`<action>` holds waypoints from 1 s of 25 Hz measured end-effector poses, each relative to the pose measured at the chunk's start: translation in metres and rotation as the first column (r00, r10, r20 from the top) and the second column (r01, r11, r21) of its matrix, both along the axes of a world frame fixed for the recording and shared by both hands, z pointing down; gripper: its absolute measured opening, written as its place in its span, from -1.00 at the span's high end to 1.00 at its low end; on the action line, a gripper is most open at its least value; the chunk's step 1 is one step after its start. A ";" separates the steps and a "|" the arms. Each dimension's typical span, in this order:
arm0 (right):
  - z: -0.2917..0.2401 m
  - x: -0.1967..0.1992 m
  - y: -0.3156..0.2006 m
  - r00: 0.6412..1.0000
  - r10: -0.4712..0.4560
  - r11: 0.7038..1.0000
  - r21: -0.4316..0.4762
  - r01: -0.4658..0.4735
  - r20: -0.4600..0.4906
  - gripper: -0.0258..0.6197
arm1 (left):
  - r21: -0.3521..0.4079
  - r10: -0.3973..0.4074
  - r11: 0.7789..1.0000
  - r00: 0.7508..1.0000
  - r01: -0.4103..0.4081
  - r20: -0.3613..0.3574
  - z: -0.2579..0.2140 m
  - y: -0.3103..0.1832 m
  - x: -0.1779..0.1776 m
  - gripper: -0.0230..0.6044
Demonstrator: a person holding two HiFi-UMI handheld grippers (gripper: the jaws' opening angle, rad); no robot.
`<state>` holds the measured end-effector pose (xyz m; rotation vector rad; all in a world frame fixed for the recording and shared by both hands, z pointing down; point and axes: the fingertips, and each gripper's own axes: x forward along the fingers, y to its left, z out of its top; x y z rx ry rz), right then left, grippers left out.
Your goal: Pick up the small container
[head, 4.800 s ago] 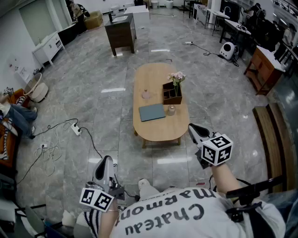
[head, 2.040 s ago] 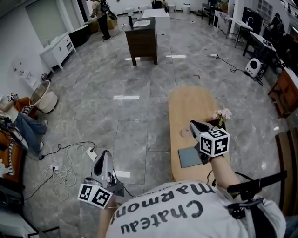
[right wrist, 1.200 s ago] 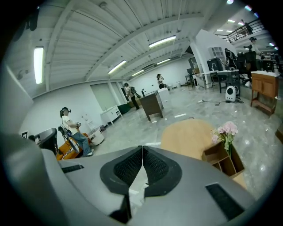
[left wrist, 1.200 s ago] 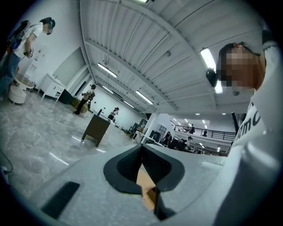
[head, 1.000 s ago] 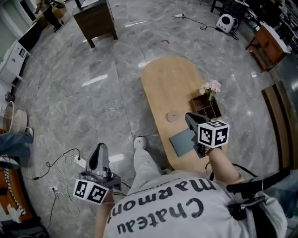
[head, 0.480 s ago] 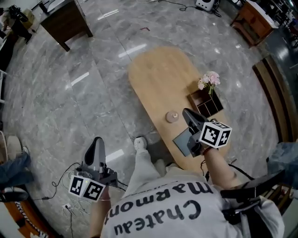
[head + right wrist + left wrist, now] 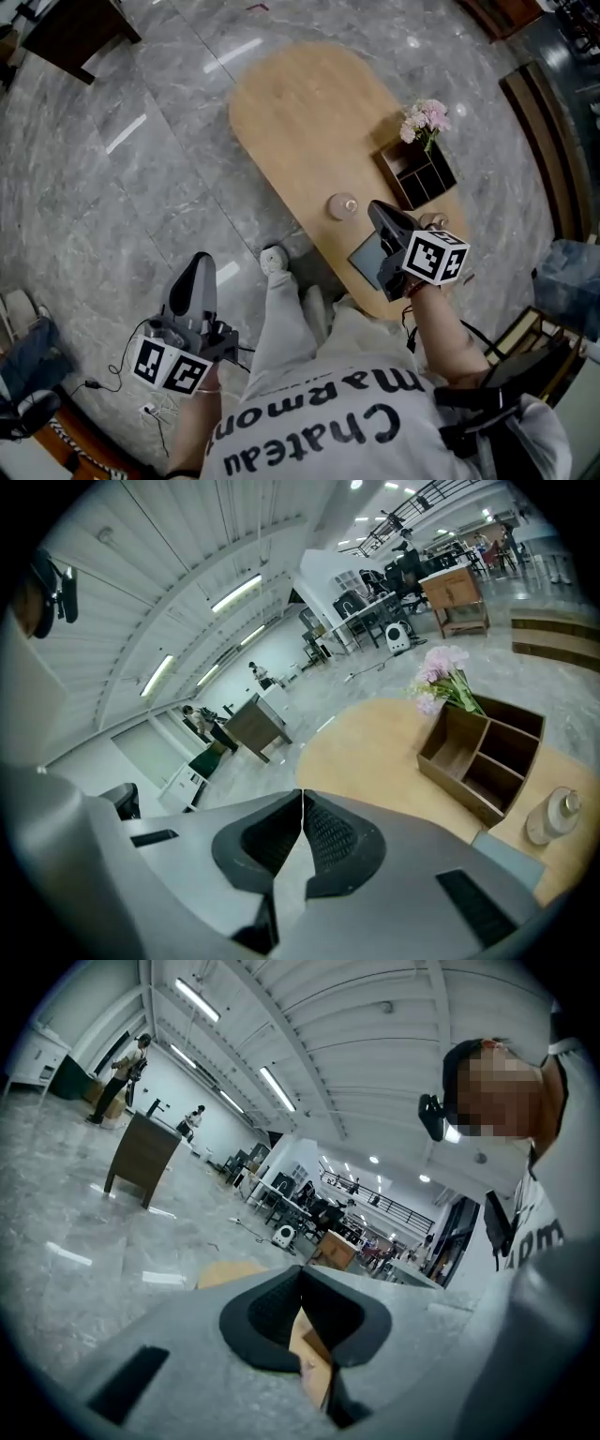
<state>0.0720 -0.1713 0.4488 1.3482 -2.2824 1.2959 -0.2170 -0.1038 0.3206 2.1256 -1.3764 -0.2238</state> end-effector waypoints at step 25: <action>0.134 0.032 0.005 0.984 -0.022 0.996 0.086 0.037 -0.175 0.87 | -0.204 0.246 0.947 0.969 -0.246 -0.026 0.156 0.002 0.086 0.88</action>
